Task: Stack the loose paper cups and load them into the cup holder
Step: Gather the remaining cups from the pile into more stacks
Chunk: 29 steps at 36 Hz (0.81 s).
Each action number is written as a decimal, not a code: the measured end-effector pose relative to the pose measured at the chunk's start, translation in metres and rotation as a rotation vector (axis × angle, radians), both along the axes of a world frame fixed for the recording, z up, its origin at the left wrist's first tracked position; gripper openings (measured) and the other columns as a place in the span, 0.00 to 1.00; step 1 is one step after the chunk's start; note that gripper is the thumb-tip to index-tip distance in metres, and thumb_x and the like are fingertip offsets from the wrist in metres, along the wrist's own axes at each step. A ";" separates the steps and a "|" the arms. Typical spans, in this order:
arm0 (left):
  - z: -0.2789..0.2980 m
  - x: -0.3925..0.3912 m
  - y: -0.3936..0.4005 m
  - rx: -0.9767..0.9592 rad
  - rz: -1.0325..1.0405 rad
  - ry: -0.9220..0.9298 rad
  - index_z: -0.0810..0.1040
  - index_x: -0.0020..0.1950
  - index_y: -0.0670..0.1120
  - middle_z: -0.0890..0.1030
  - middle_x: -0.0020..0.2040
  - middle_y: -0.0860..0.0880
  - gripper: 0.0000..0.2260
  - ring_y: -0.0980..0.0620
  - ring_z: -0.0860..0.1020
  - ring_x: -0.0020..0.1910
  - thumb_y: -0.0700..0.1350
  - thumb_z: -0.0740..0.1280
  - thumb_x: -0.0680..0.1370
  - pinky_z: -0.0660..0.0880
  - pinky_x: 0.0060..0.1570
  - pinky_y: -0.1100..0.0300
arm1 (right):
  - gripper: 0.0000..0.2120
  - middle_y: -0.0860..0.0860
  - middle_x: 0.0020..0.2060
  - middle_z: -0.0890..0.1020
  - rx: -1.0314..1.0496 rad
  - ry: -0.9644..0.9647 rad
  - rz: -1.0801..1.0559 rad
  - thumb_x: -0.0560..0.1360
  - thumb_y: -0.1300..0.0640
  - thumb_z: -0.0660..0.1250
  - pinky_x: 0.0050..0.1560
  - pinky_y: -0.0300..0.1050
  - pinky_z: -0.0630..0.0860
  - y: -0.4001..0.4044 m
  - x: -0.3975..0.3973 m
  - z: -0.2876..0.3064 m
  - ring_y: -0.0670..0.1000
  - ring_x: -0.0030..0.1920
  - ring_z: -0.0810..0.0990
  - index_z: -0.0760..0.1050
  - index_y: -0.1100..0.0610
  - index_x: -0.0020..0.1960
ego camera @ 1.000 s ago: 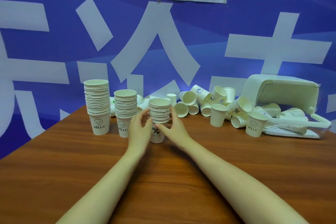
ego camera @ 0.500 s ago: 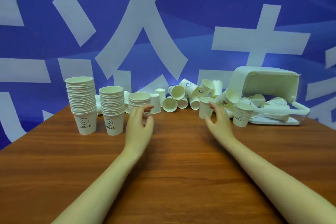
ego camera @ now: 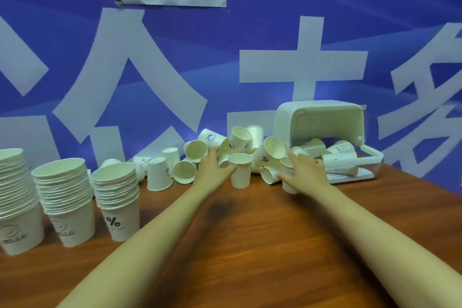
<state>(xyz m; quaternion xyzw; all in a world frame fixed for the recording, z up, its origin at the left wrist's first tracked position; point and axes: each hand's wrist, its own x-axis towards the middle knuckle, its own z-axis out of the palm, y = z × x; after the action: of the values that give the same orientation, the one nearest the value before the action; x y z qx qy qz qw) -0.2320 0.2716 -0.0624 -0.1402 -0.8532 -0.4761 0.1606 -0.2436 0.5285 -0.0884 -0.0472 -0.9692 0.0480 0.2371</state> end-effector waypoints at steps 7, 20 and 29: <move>-0.023 -0.048 0.040 0.106 -0.047 -0.073 0.54 0.75 0.56 0.71 0.68 0.51 0.50 0.49 0.71 0.66 0.61 0.74 0.58 0.72 0.62 0.50 | 0.31 0.55 0.62 0.74 -0.148 0.154 0.113 0.74 0.46 0.67 0.62 0.51 0.66 0.015 0.031 -0.001 0.57 0.64 0.70 0.64 0.51 0.74; -0.040 -0.035 0.055 0.342 0.127 -0.056 0.65 0.71 0.49 0.76 0.62 0.51 0.35 0.48 0.75 0.61 0.53 0.76 0.68 0.68 0.53 0.58 | 0.31 0.49 0.65 0.71 -0.791 0.151 0.239 0.72 0.47 0.71 0.64 0.50 0.72 0.007 0.072 0.002 0.49 0.64 0.73 0.66 0.49 0.72; -0.035 0.055 -0.011 0.253 0.015 -0.175 0.62 0.70 0.51 0.75 0.59 0.52 0.42 0.53 0.75 0.56 0.55 0.78 0.60 0.70 0.54 0.59 | 0.26 0.53 0.64 0.76 -1.307 0.113 0.287 0.77 0.45 0.65 0.64 0.51 0.73 -0.059 0.077 -0.008 0.51 0.62 0.75 0.68 0.54 0.71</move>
<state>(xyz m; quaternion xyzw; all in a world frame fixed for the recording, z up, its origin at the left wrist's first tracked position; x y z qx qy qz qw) -0.1765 0.2606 -0.0977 -0.0707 -0.7982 -0.5888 0.1056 -0.1668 0.4690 -0.0960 -0.0493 -0.7235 0.6584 0.2014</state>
